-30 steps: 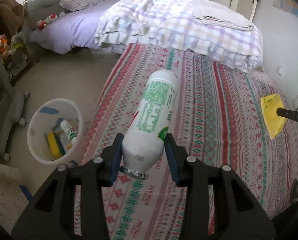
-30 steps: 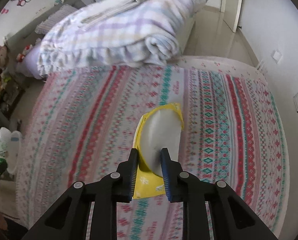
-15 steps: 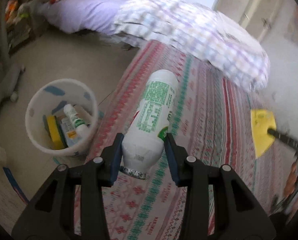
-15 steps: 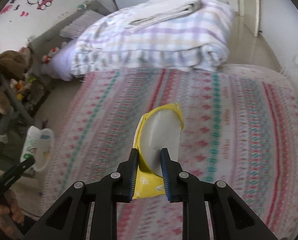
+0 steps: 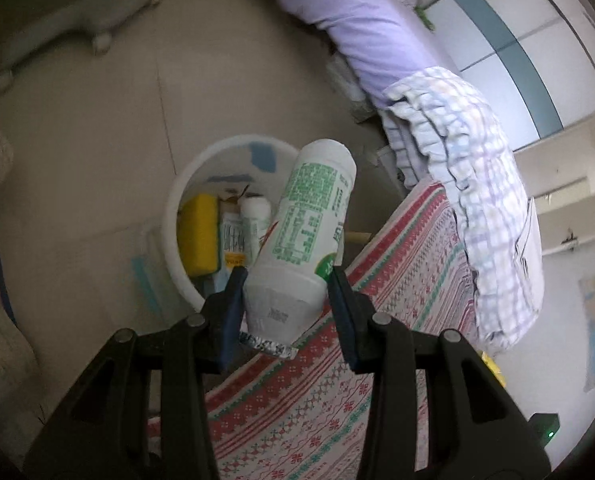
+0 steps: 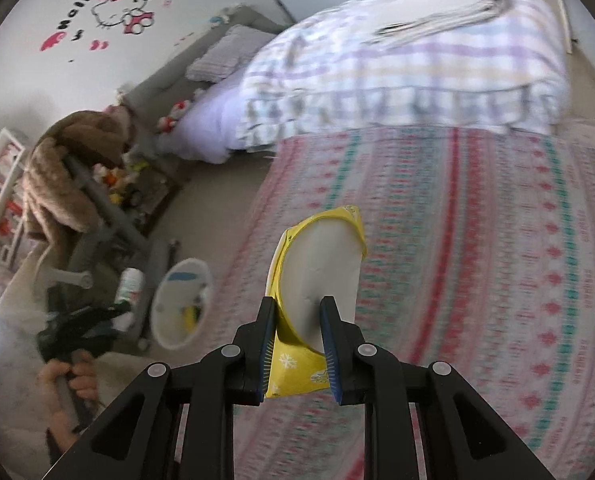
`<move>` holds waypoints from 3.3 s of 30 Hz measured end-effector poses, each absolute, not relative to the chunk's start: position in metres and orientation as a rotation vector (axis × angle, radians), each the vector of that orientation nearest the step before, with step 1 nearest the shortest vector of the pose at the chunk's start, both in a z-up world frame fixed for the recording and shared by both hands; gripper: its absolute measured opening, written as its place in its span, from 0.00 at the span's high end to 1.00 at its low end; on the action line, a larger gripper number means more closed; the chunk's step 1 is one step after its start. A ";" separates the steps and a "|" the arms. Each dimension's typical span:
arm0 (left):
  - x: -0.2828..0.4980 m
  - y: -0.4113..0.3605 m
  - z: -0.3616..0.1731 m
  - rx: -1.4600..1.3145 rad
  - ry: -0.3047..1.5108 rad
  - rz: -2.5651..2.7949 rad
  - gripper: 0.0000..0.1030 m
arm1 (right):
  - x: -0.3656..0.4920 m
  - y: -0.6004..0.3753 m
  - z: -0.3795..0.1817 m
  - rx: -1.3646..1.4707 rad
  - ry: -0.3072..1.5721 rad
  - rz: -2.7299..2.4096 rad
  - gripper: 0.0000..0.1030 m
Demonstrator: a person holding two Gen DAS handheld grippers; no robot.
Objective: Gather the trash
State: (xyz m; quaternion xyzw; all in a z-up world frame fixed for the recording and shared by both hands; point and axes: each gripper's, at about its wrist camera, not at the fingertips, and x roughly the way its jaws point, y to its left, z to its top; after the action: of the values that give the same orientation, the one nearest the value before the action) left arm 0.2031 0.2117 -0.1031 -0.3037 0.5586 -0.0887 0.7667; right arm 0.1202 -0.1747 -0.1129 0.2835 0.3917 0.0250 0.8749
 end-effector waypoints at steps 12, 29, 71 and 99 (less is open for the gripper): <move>0.223 0.206 -0.142 -0.781 1.302 -0.125 0.58 | 0.182 -0.076 -0.109 0.600 0.810 0.264 0.78; 0.231 0.200 -0.134 -0.705 1.288 -0.077 0.47 | 0.203 -0.045 -0.112 0.566 0.830 0.323 0.78; 0.121 0.199 -0.026 -0.382 1.035 -0.041 0.27 | 0.123 -0.022 -0.081 0.234 0.835 0.380 0.45; -0.012 0.074 -0.010 0.069 0.906 0.000 0.18 | 0.028 -0.076 -0.070 0.124 0.670 0.315 0.29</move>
State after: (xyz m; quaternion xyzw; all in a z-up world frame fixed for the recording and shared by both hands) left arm -0.0123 0.0739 -0.0096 0.0333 0.4378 -0.0001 0.8985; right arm 0.0283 -0.0765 -0.0696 0.0606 0.3270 0.1538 0.9305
